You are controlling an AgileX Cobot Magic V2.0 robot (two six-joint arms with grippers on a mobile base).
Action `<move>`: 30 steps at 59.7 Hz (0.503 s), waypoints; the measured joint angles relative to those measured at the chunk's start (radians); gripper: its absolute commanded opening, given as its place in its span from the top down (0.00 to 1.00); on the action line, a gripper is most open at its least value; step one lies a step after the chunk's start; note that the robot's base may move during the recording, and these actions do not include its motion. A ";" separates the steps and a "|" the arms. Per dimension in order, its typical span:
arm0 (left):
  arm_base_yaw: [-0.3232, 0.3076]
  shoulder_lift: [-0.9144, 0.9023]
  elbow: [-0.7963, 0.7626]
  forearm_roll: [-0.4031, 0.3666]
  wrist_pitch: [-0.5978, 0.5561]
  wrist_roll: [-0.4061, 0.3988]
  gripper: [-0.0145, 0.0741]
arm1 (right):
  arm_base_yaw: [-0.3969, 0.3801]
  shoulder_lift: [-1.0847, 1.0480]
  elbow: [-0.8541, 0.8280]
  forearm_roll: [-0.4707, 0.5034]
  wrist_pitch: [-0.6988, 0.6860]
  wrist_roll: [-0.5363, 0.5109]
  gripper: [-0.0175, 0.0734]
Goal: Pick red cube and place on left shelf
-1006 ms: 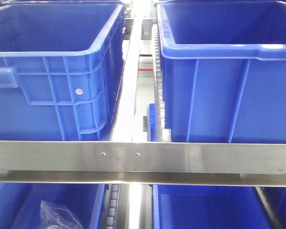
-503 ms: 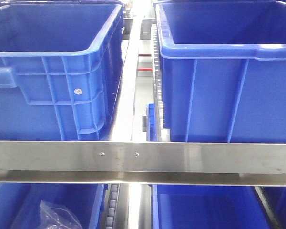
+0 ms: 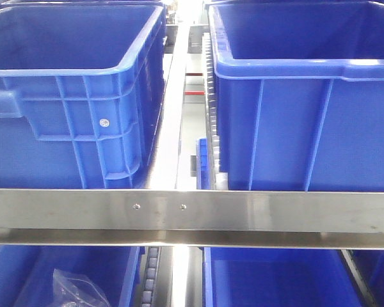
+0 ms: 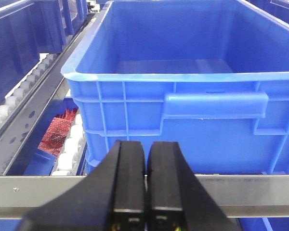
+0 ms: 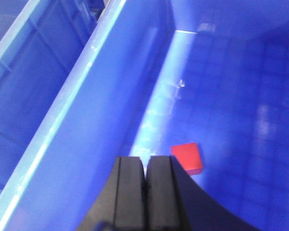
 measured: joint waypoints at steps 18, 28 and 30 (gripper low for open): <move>0.000 0.000 0.000 0.000 0.000 0.000 0.72 | -0.018 -0.076 0.092 -0.083 -0.059 0.000 0.76; 0.000 0.000 0.000 0.000 0.000 0.000 0.72 | -0.039 -0.138 0.220 -0.088 -0.147 0.000 0.76; 0.000 0.000 0.000 0.000 0.000 0.000 0.72 | -0.043 -0.149 0.245 -0.088 -0.162 0.000 0.76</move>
